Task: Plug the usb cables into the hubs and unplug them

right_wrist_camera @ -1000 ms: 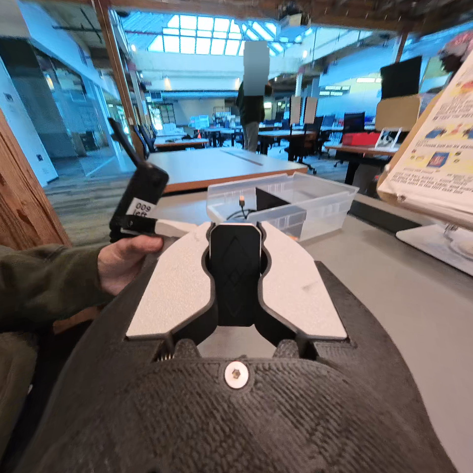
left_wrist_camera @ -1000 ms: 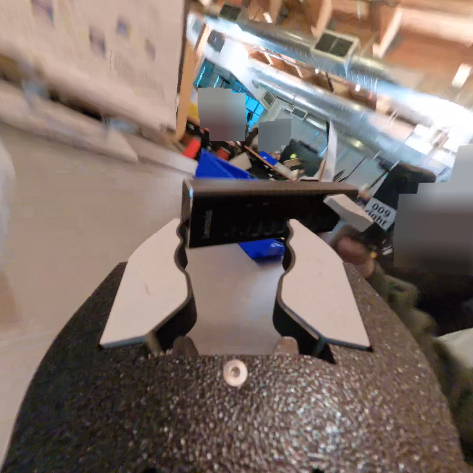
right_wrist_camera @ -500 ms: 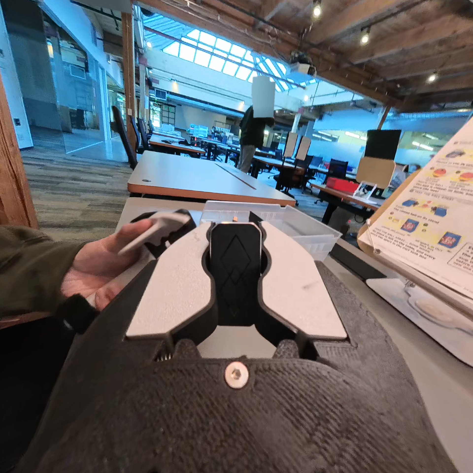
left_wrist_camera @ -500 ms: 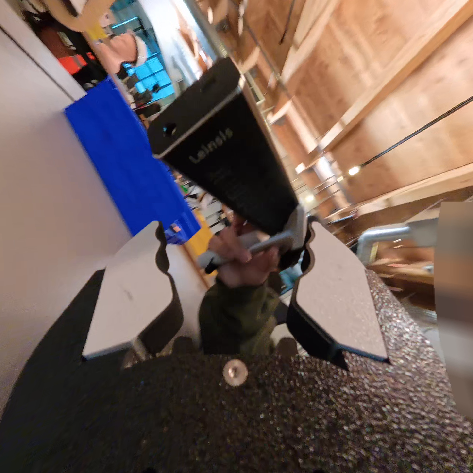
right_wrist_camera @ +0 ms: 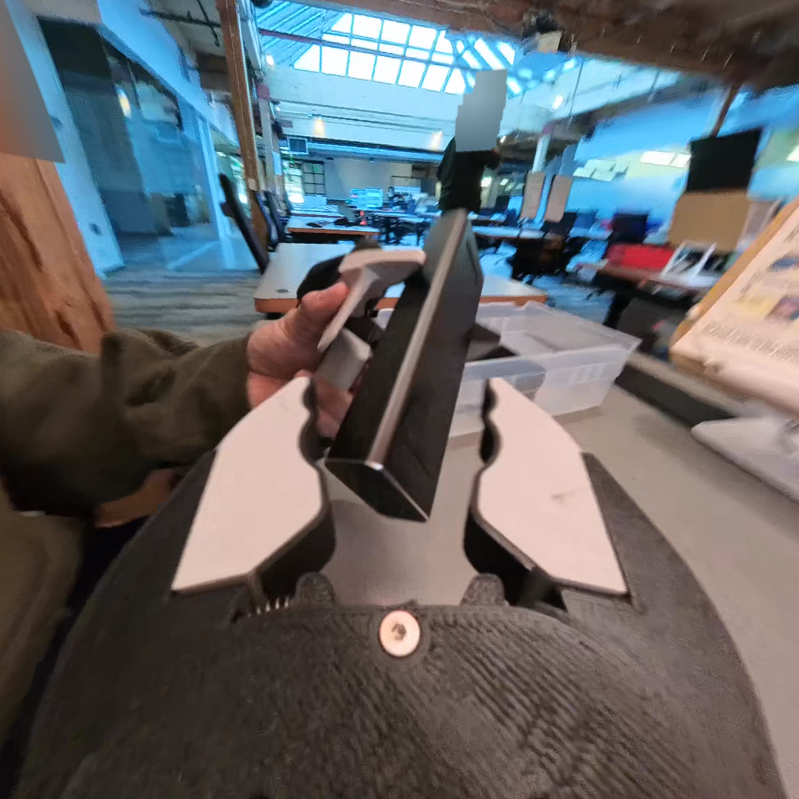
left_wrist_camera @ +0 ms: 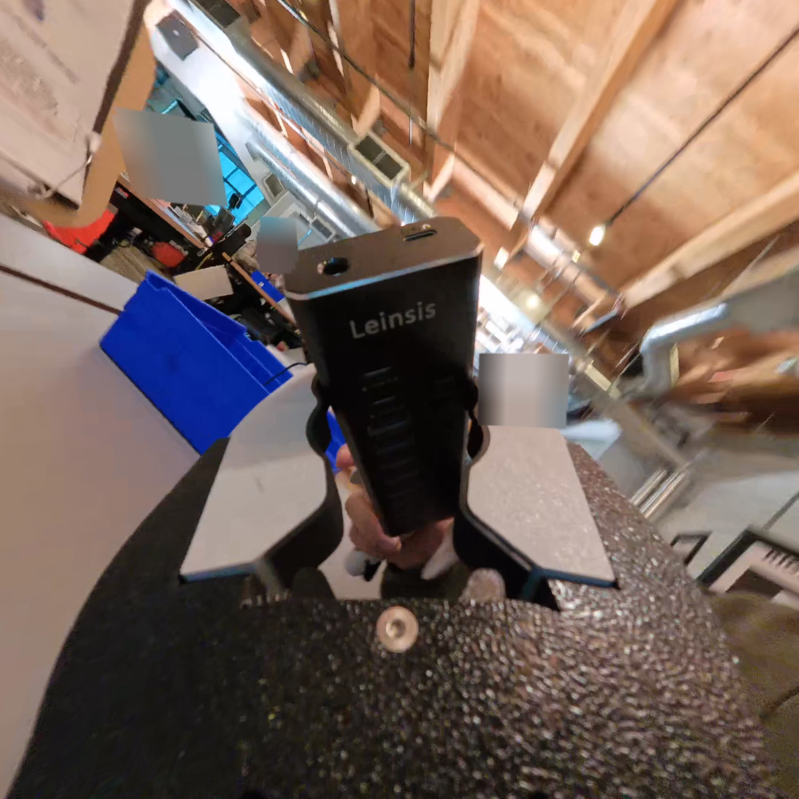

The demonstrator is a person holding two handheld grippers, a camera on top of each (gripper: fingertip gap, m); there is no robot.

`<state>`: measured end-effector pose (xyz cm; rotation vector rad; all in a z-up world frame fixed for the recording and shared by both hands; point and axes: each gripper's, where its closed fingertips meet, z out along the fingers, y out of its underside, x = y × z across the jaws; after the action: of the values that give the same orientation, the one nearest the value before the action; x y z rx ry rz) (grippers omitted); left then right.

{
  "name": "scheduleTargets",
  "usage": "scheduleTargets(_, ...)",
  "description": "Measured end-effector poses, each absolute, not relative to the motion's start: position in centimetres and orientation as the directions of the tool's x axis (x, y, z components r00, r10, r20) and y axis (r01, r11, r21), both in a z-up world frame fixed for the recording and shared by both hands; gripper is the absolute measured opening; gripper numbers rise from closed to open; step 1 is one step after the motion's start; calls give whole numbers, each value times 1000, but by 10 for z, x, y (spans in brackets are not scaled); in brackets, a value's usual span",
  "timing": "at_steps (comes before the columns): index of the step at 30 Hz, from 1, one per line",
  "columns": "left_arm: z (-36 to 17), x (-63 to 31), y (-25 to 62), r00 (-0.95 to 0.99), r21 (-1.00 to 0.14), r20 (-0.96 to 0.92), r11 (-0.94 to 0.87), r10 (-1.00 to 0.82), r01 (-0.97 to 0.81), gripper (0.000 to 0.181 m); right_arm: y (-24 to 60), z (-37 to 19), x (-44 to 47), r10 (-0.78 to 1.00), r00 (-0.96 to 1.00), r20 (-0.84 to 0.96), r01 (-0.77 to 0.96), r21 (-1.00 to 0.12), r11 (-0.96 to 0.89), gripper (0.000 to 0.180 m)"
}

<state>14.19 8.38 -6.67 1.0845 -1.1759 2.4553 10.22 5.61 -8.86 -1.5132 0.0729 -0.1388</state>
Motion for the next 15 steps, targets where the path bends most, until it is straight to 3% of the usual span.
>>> scheduleTargets(2,-57,140,81,-790,-740,577,-544,-210,-396,61,52,-97,104,-48,986,-157,-155,-987,39,95)
scheduleTargets(6,-45,124,61,-928,-930,318,-255,-192,-266,61,57,-113,92,148,901,-407,-412,-911,-1,93)
scheduleTargets(11,-52,109,30,-977,-980,200,-17,-72,-199,61,80,-120,81,157,938,-309,-316,-948,21,86)
scheduleTargets(13,-59,105,23,-984,-983,178,35,-34,-179,61,79,-116,78,156,963,-218,-229,-972,58,68)
scheduleTargets(15,-63,105,18,-986,-984,165,59,-26,-167,61,80,-123,81,119,978,-172,-175,-984,14,66)
